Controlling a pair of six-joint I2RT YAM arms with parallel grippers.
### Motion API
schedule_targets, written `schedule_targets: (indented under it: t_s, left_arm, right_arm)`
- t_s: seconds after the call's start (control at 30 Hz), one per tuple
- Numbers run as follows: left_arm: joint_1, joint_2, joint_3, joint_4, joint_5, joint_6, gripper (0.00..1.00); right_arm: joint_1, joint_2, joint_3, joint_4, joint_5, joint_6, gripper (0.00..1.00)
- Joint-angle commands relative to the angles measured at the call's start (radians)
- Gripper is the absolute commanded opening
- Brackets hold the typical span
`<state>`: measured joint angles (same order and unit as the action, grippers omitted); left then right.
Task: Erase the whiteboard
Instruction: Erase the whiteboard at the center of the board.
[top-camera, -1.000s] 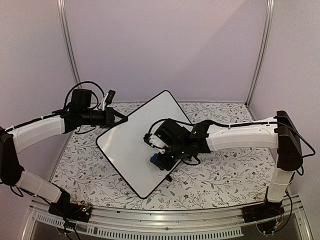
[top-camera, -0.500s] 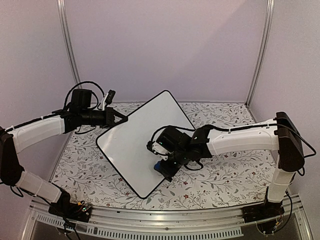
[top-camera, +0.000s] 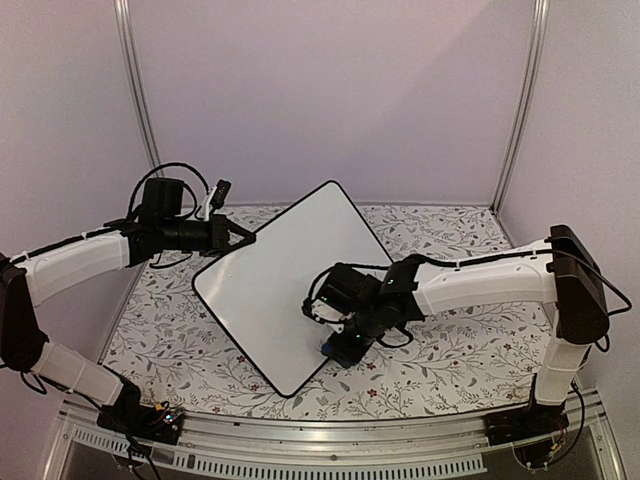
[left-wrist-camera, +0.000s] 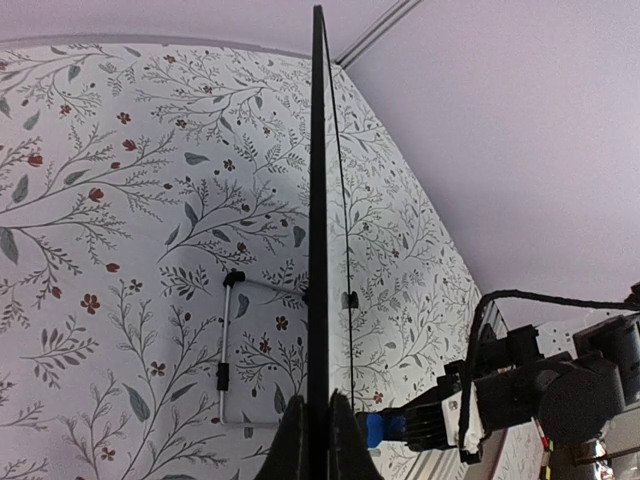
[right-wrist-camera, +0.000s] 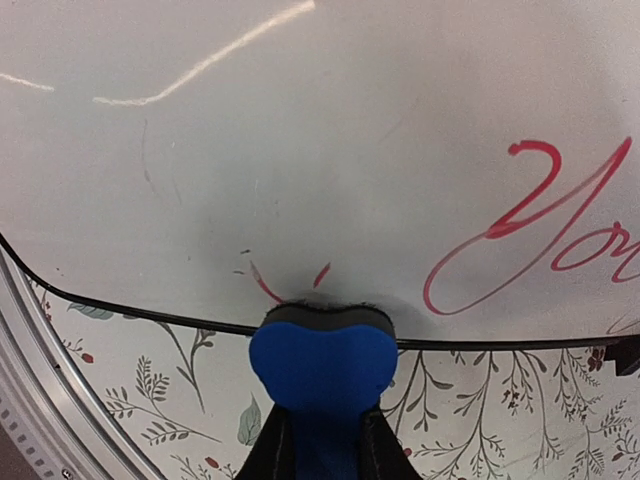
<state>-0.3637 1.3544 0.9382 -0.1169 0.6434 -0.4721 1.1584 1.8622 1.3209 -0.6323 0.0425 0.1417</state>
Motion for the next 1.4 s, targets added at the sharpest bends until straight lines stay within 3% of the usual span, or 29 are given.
schedule_targets:
  t_s: [0.0,0.4,0.63,1.37]
  left_arm:
    - [0.006,0.012,-0.006,-0.026,-0.050,0.023,0.00]
    - [0.007,-0.006,-0.009,-0.030,-0.095,0.025,0.00]
    - [0.012,-0.003,-0.010,-0.023,-0.082,0.022,0.00]
    - [0.023,-0.002,-0.012,-0.014,-0.062,0.014,0.00]
  right_arm:
    - [0.009,-0.017,0.017,-0.038,0.021,-0.002,0.07]
    - [0.011,-0.008,0.222,-0.004,0.070,-0.080,0.07]
    - [0.011,0.054,0.219,0.004,0.040,-0.112,0.07]
    - [0.011,0.122,0.164,-0.190,-0.030,-0.119,0.07]
